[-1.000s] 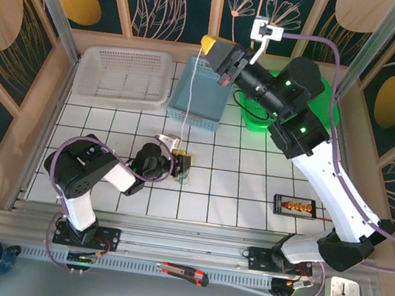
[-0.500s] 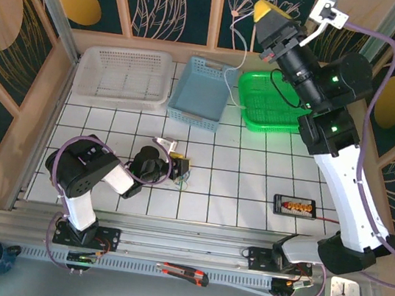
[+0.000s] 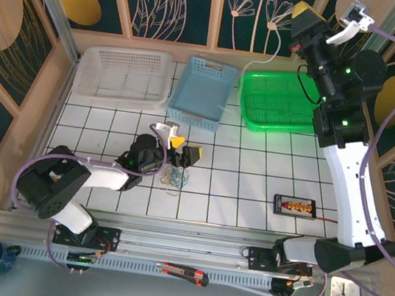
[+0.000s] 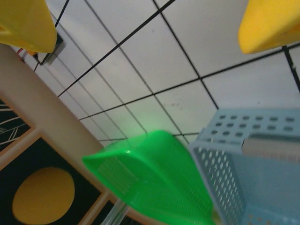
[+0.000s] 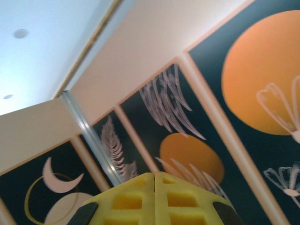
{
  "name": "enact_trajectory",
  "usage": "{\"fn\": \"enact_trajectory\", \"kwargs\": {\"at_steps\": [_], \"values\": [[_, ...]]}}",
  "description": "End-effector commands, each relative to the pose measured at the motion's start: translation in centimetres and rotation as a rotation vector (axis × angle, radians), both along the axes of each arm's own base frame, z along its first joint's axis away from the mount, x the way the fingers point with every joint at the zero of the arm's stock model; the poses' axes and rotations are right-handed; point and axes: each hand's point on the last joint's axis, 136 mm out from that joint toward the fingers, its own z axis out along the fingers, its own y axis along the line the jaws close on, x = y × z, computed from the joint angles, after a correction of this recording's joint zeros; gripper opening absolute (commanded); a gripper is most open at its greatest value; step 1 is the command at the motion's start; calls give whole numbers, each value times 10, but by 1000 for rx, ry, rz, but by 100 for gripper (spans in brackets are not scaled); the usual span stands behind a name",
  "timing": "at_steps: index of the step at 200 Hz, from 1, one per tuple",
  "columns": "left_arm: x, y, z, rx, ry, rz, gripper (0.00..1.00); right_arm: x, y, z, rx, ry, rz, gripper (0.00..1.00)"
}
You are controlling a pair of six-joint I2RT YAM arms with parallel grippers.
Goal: Untangle the cables
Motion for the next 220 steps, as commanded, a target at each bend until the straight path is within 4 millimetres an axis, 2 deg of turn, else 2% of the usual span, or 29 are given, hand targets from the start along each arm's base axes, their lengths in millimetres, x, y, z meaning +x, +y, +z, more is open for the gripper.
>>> {"fn": "enact_trajectory", "kwargs": {"at_steps": [1, 35, 54, 82, 108, 129, 146, 159, 170, 182, 194, 204, 220], "values": [[2, 0, 17, 5, -6, 14, 99, 32, -11, -16, -8, 21, -23, 0], [9, 10, 39, -10, -11, 87, 99, 91, -37, -57, -38, 114, -98, 0], [10, 13, 50, -16, -11, 109, 99, 127, -49, -98, -62, 190, -144, 0], [10, 15, 70, -38, -21, 117, 99, 172, -58, -178, -116, 325, -209, 0], [8, 18, 86, -61, -39, 125, 99, 206, -57, -271, -165, 478, -223, 0], [6, 20, 92, -69, -48, 128, 99, 218, -53, -337, -199, 597, -210, 0], [6, 21, 90, -62, -45, 131, 99, 222, -51, -373, -221, 666, -202, 0], [6, 22, 86, -54, -36, 134, 99, 223, -54, -382, -235, 692, -212, 0], [5, 23, 84, -51, -31, 135, 99, 221, -57, -375, -240, 682, -227, 17], [4, 23, 80, -52, -25, 136, 99, 220, -64, -359, -241, 656, -262, 35], [4, 24, 79, -62, -23, 138, 99, 218, -69, -338, -245, 623, -291, 48], [3, 24, 77, -64, -17, 140, 99, 216, -72, -323, -247, 602, -312, 54], [3, 24, 72, -63, -3, 138, 99, 210, -76, -303, -240, 578, -328, 55]]}}
